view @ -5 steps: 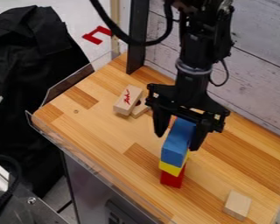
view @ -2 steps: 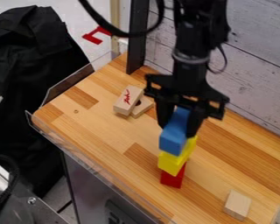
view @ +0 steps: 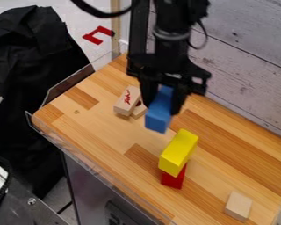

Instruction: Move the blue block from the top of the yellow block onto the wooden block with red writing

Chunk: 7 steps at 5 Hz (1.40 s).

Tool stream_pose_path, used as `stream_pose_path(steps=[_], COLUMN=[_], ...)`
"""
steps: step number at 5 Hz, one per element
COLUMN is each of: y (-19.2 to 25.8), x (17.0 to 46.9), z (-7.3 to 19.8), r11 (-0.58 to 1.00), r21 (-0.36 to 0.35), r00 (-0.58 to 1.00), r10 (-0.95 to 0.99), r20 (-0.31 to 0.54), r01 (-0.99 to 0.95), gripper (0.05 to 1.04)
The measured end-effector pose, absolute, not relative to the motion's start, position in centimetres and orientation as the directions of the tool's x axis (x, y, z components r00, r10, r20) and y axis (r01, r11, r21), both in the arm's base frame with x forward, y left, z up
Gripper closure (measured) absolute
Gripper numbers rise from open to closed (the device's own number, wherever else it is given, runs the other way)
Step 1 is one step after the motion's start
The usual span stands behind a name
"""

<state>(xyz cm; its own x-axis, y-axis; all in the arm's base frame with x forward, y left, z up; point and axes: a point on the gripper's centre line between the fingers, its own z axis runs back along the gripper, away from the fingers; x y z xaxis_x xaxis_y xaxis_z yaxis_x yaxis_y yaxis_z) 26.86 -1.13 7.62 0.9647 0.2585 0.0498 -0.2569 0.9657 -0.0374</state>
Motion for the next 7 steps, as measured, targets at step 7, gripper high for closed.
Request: stream_pose_path(steps=[7], y=[7.1], x=[30.3], z=[3.1], r11=[0.971], r21=[-0.009], r00=[0.970], r10=[0.239], r20=[0.040], r01=[-0.239], gripper=[0.552])
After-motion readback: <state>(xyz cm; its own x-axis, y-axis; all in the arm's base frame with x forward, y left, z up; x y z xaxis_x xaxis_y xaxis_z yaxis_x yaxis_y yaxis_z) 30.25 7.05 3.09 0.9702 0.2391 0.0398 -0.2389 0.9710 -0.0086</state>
